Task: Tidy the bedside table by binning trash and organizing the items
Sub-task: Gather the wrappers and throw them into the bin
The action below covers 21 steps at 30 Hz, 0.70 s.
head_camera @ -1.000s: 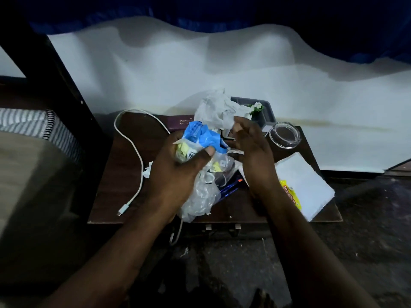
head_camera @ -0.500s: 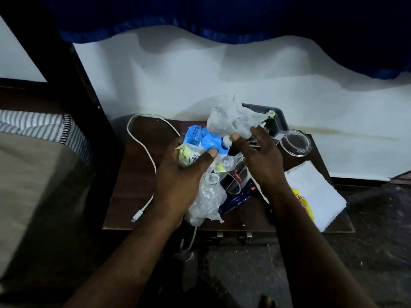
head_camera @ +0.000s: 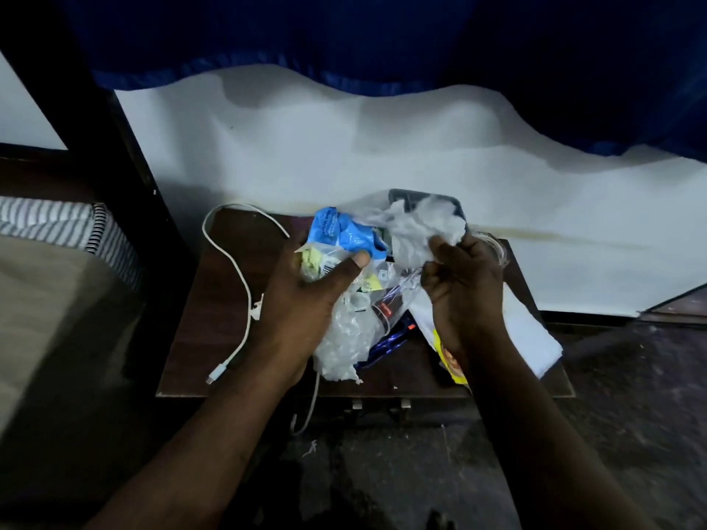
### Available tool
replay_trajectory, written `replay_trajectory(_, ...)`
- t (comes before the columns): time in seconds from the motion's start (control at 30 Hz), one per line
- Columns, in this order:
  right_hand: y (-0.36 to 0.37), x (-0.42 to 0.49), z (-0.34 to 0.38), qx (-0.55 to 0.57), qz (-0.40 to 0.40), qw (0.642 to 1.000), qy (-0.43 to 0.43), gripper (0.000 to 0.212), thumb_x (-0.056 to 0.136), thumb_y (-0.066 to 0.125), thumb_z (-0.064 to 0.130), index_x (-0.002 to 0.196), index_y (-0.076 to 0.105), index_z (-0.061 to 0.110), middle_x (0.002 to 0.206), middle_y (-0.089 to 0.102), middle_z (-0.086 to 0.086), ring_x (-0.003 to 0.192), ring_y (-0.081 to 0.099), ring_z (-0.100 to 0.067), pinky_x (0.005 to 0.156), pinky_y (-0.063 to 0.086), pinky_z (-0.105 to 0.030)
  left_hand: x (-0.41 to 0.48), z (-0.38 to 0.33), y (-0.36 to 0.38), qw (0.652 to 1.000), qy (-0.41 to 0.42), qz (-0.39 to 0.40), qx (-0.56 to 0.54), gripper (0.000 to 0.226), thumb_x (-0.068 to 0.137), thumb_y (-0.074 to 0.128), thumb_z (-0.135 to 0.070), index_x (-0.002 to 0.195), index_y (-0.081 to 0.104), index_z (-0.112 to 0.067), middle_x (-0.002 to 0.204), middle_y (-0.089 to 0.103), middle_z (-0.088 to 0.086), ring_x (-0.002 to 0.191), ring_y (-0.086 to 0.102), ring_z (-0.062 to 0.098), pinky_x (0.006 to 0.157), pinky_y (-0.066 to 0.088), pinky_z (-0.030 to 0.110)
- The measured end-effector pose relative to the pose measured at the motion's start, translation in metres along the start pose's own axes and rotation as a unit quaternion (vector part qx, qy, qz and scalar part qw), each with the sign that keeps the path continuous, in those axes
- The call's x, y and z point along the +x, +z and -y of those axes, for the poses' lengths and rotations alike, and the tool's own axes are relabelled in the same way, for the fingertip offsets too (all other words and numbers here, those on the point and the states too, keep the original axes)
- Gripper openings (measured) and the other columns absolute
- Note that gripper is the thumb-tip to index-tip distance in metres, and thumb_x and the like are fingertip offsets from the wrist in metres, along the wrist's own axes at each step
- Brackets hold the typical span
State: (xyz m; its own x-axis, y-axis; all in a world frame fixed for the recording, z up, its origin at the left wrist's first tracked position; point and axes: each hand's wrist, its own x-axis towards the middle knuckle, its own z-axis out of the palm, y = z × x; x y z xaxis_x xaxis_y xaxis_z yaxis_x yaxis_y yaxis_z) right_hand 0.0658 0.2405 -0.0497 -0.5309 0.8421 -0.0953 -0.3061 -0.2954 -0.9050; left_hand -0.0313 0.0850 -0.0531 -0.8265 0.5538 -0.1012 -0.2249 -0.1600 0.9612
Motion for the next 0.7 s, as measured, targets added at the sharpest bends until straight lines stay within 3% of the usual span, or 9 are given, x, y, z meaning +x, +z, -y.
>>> replay_trajectory(0.13,-0.003,-0.022,0.005,0.021,0.011,0.99,0.142,0.018,0.091,0.045,0.005,0.078,0.044,0.017,0.065,0.043,0.001,0.052,0.038,-0.011,0.055,0.033,-0.023,-0.006,-0.004,0.012,0.997,-0.006,0.076,0.016,0.02,0.088,0.078,-0.015,0.107,0.075,-0.011,0.101,0.08,0.007,0.095,0.077,0.024,0.082,0.061,0.037)
replay_trajectory(0.23,-0.008,-0.036,0.012,-0.072,0.018,0.99,0.123,0.022,0.093,0.043,0.019,0.077,0.057,0.018,0.063,0.04,0.002,0.054,0.031,-0.011,0.055,0.028,-0.027,-0.016,-0.004,0.021,0.994,-0.007,0.109,0.024,0.018,0.088,0.077,-0.02,0.106,0.076,-0.018,0.101,0.08,0.001,0.094,0.076,0.018,0.082,0.058,0.033)
replay_trajectory(0.3,-0.011,-0.045,0.022,-0.116,0.013,0.987,0.11,0.022,0.083,0.055,0.03,0.081,0.071,0.014,0.065,0.048,-0.011,0.058,0.034,-0.019,0.058,0.027,-0.029,-0.025,-0.003,0.028,0.99,0.001,0.13,0.047,0.01,0.086,0.077,-0.031,0.095,0.079,-0.031,0.097,0.08,-0.004,0.091,0.076,0.014,0.084,0.057,0.034)
replay_trajectory(0.37,-0.019,-0.052,0.03,-0.115,0.017,0.986,0.121,0.051,0.063,0.075,0.043,0.1,0.073,0.008,0.087,0.05,-0.035,0.076,0.04,-0.031,0.068,0.034,-0.035,-0.029,0.002,0.035,0.988,0.016,0.133,0.082,0.017,0.084,0.078,-0.043,0.098,0.077,-0.034,0.097,0.079,-0.008,0.091,0.074,0.011,0.086,0.056,0.035)
replay_trajectory(0.4,-0.021,-0.056,0.035,-0.109,0.024,0.986,0.127,0.055,0.057,0.08,0.052,0.098,0.075,0.016,0.091,0.053,-0.031,0.081,0.046,-0.036,0.074,0.04,-0.039,-0.029,0.004,0.038,0.985,0.023,0.131,0.111,0.03,0.083,0.079,-0.051,0.107,0.075,-0.033,0.1,0.078,-0.009,0.095,0.074,0.011,0.089,0.055,0.036)
replay_trajectory(0.47,-0.029,-0.067,0.049,-0.132,0.053,0.984,0.107,0.031,0.081,0.071,0.06,0.089,0.079,0.032,0.101,0.072,-0.008,0.098,0.069,-0.041,0.087,0.057,-0.047,-0.033,0.01,0.05,0.976,0.032,0.133,0.17,0.06,0.075,0.078,-0.069,0.124,0.067,-0.036,0.114,0.076,-0.011,0.107,0.072,0.012,0.098,0.055,0.043)
replay_trajectory(0.53,-0.039,-0.075,0.061,-0.154,0.08,0.98,0.099,0.032,0.104,0.052,0.048,0.102,0.079,0.032,0.109,0.079,-0.002,0.103,0.077,-0.025,0.084,0.064,-0.044,-0.041,0.014,0.062,0.969,0.043,0.134,0.202,0.066,0.07,0.078,-0.072,0.128,0.064,-0.041,0.119,0.074,-0.015,0.111,0.07,0.008,0.101,0.054,0.045)
replay_trajectory(0.6,-0.049,-0.077,0.064,-0.182,0.074,0.974,0.109,0.028,0.102,0.058,0.044,0.11,0.079,0.026,0.104,0.081,-0.004,0.097,0.078,-0.021,0.082,0.062,-0.041,-0.049,0.017,0.07,0.968,0.054,0.116,0.217,0.068,0.066,0.079,-0.069,0.127,0.064,-0.042,0.116,0.073,-0.02,0.108,0.069,0.002,0.1,0.055,0.041)
replay_trajectory(0.7,-0.07,-0.073,0.067,-0.252,-0.013,0.966,0.059,0.014,0.088,0.07,0.029,0.094,0.083,0.03,0.087,0.078,0.003,0.087,0.074,-0.018,0.083,0.059,-0.038,-0.062,0.018,0.081,0.965,0.059,0.103,0.233,0.072,0.066,0.079,-0.07,0.13,0.063,-0.04,0.116,0.072,-0.02,0.106,0.068,-0.001,0.1,0.055,0.037)
